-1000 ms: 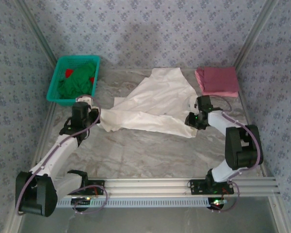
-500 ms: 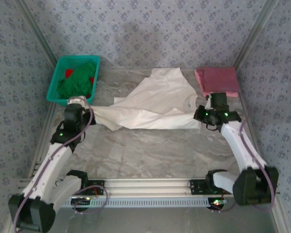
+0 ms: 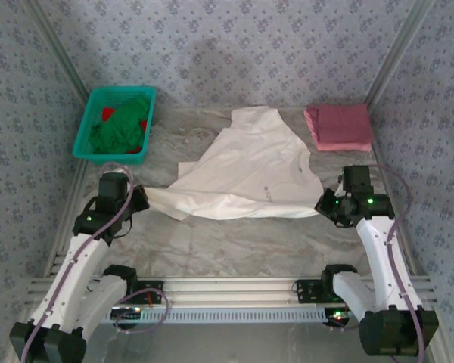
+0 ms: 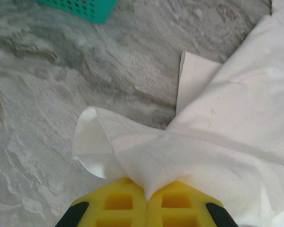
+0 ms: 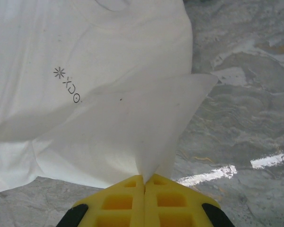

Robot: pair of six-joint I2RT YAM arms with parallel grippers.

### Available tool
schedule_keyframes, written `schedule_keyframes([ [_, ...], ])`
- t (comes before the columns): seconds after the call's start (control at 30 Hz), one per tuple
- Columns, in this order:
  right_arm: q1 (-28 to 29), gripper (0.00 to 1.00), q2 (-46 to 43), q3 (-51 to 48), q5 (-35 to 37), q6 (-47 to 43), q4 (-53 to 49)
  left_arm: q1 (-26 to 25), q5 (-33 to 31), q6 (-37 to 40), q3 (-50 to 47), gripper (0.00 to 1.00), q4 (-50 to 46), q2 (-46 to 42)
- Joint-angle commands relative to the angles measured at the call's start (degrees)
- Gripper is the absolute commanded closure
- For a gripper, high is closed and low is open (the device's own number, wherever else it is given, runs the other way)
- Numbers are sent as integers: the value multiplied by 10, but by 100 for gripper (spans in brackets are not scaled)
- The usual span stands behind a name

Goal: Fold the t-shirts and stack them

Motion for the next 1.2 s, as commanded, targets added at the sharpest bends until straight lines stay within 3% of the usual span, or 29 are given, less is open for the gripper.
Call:
schedule_keyframes([
  [0.0,-7,78,-21,-34,-6,18,-33,4,35,-23,2,95,-71,-12],
  [0.03,-7,68,-36,-37,0,29,-29,3,36,-23,1,84,-78,-22],
  [0.07,-8,64,-49,-33,10,47,-17,2,37,-25,0,74,-78,-38],
  [0.2,-2,69,-28,12,44,53,61,-6,66,-38,-30,66,23,-112],
  [0.27,18,75,27,38,34,47,109,-7,86,-28,-32,71,69,-105],
  [0.33,65,76,94,68,63,35,158,-8,97,-7,-18,72,87,-58],
  [0.43,138,83,225,131,106,-3,212,-9,88,22,7,60,109,58],
  [0.53,165,97,353,189,87,-22,259,-9,98,49,43,50,134,178],
  [0.63,166,100,429,224,54,-20,304,-7,99,78,94,49,156,283],
  [0.87,136,100,492,172,1,10,381,-7,133,113,160,46,229,425],
  [1.0,103,100,507,126,-82,61,438,-7,166,130,217,42,238,513],
  [1.17,100,100,490,100,-82,62,450,-7,189,144,270,39,229,594],
])
